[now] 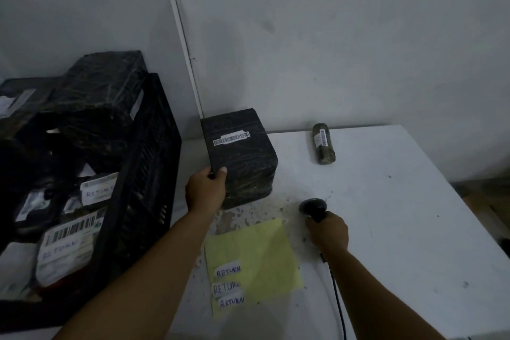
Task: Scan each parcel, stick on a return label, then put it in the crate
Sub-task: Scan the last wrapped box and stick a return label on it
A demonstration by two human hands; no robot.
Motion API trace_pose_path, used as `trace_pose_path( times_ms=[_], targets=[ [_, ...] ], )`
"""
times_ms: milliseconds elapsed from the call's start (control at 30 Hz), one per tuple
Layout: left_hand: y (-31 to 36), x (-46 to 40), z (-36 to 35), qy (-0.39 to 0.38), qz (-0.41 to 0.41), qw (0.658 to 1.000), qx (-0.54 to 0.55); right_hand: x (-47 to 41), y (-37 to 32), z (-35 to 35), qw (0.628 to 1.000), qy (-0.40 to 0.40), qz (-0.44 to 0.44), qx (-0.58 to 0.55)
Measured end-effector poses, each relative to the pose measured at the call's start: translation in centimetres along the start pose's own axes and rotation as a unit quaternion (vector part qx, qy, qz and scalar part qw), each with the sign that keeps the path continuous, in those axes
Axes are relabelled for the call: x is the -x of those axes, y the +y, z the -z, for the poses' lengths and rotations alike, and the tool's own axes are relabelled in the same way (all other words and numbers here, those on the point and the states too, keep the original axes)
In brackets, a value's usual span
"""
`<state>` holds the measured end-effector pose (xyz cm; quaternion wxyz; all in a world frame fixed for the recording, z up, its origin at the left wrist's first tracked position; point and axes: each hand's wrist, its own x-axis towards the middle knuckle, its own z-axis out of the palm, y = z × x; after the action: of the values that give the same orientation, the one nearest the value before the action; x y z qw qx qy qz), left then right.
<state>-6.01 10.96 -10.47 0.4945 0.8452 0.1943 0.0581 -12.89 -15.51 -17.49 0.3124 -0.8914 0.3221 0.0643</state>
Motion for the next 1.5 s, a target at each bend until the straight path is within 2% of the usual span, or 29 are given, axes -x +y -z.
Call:
trace_pose_path(
  times_ms=[233,300,400,467,567,667,767,867,1000,1333,1500],
  targets=[
    [-1.1,-0.2,0.3,-0.029,0.013,0.999,0.03,0.1,0.1,-0.1,0.999,-0.027,-0.032,0.009],
    [-1.9,0.6,0.6,-0.009,0.037,0.998,0.04,1.2,0.1,0.0,0.998,0.02,-0.047,0.022],
    [-4.4,2.6,1.2,0.023,0.03,0.998,0.045,4.2,-0.1,-0.1,0.986,0.158,0.052,-0.025],
    [-6.6,4.3,1.6,0.01,0.025,0.999,0.027,6.0,-0.4,-0.8,0.966,0.19,0.167,-0.049],
    [-10.3,7.1,2.3,-0.032,0.022,0.998,-0.044,8.4,-1.2,-3.1,0.944,0.095,0.315,-0.027],
    [-13.1,9.7,3.1,-0.104,-0.015,0.985,-0.134,10.1,-2.3,-5.5,0.932,-0.05,0.359,0.028],
    [-14.8,11.3,4.1,-0.143,-0.081,0.965,-0.204,11.1,-3.1,-7.6,0.901,-0.098,0.412,0.09],
    [-15.7,12.2,4.8,-0.178,-0.129,0.94,-0.261,11.7,-4.0,-9.1,0.873,-0.116,0.453,0.137],
    [-16.1,12.5,4.8,-0.203,-0.137,0.916,-0.318,11.7,-5.2,-10.4,0.847,-0.143,0.472,0.201],
    [-15.8,12.1,4.6,-0.21,-0.121,0.91,-0.336,11.6,-5.3,-11.1,0.807,-0.133,0.52,0.247],
    [-15.4,11.9,4.5,-0.222,-0.123,0.899,-0.357,11.3,-4.4,-10.9,0.818,-0.136,0.513,0.223]
  ],
)
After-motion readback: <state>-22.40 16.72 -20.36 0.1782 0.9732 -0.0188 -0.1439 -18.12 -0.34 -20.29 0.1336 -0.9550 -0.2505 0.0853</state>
